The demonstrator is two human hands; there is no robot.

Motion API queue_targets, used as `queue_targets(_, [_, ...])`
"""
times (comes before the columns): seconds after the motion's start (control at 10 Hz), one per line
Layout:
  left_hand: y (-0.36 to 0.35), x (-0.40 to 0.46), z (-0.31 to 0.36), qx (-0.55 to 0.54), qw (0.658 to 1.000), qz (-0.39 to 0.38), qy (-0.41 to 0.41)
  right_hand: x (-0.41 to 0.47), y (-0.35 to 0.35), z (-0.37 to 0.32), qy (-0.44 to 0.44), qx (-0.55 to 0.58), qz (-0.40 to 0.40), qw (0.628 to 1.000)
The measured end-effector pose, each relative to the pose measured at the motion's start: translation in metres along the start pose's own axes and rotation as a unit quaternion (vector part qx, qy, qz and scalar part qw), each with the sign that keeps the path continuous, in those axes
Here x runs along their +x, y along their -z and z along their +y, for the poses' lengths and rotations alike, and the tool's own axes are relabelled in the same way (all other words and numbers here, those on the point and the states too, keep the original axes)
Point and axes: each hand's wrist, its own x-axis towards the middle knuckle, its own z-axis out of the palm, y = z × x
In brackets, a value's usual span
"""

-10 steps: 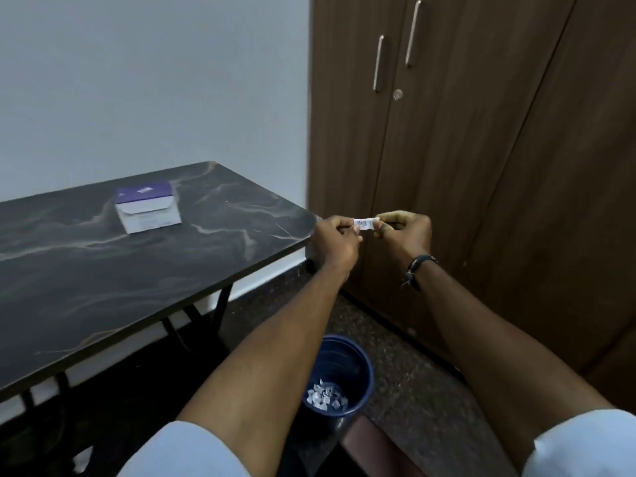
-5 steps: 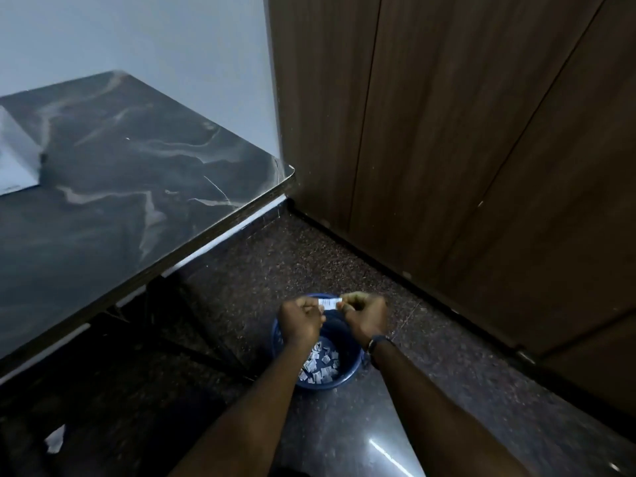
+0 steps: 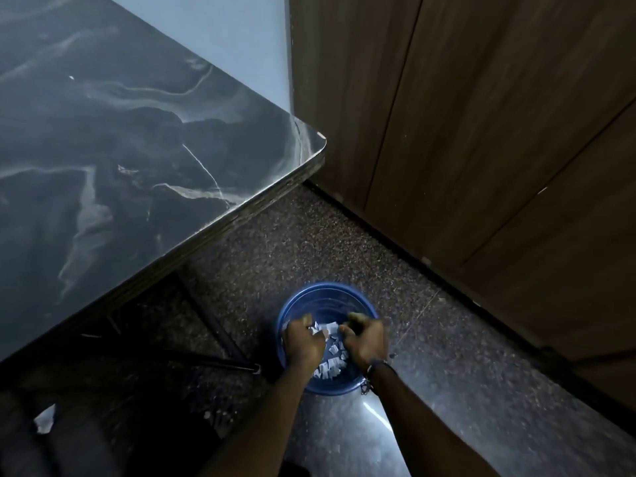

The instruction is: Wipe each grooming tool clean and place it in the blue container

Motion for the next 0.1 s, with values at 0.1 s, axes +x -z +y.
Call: queue_targets(0.1, [-0.0022, 0.0053, -0.0085, 0.002, 1.000, -0.025, -0.014, 0.0011, -0.0053, 0.0081, -0.006, -0.052, 0.001, 0.999])
